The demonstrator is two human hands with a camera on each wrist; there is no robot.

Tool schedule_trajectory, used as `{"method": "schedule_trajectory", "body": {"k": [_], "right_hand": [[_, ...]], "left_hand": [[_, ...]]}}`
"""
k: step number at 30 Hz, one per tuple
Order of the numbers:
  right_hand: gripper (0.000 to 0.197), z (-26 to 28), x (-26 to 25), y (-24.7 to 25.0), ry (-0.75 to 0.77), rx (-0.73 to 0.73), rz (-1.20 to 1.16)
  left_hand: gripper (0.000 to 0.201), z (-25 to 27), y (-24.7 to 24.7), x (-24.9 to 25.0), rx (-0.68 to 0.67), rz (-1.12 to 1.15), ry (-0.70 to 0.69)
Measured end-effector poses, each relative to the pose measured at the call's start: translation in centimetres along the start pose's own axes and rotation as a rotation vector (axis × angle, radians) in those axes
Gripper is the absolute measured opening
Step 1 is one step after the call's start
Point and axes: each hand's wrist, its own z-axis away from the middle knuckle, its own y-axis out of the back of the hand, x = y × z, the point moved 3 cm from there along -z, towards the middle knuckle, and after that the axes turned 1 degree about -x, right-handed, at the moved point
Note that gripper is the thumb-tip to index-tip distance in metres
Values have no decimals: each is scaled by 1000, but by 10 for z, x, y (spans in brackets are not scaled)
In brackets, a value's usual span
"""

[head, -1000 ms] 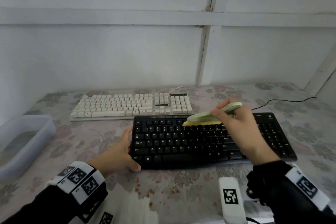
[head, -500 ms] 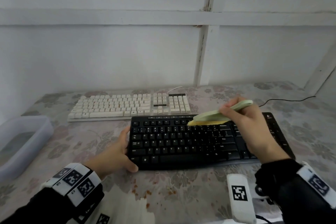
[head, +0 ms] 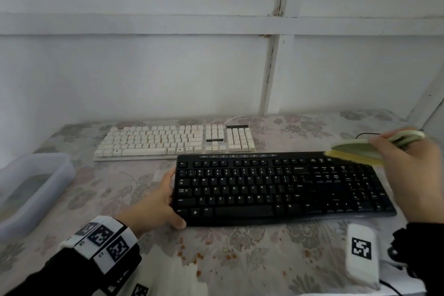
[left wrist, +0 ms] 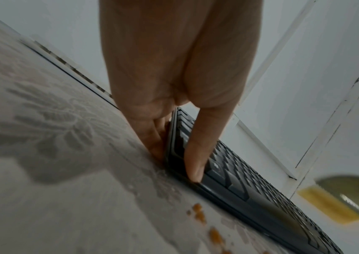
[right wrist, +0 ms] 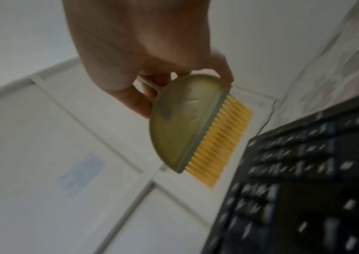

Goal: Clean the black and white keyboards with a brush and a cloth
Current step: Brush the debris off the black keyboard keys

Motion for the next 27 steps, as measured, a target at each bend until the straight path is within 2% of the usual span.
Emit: {"method": "schedule_trajectory", "body": {"k": [2, 5, 7, 10, 16, 19, 23, 27], "right_hand": [[20, 22, -26, -23, 37, -72, -52], [8, 64, -60, -75, 50, -363, -81], [9, 94, -77, -111, 67, -518, -61], [16, 124, -84, -155, 101, -612, 30], [13, 150, -88, -191, 103, -621, 81], [13, 152, -90, -190, 118, -590, 121], [14, 139, -86, -180, 64, -558, 212], [6, 125, -88, -165, 126, -456, 383]], "left_hand": [[133, 0, 0, 0, 4, -10, -10], [132, 1, 0, 0, 2, -26, -11], [130, 1, 0, 0, 1, -20, -3], [129, 1, 1, 0, 12, -55, -17], [115, 1, 2, 3, 40, -179, -24], [120, 2, 1, 4, 38, -184, -31], [126, 0, 2, 1, 25, -125, -20], [133, -4, 4, -6, 16, -93, -22]]}}
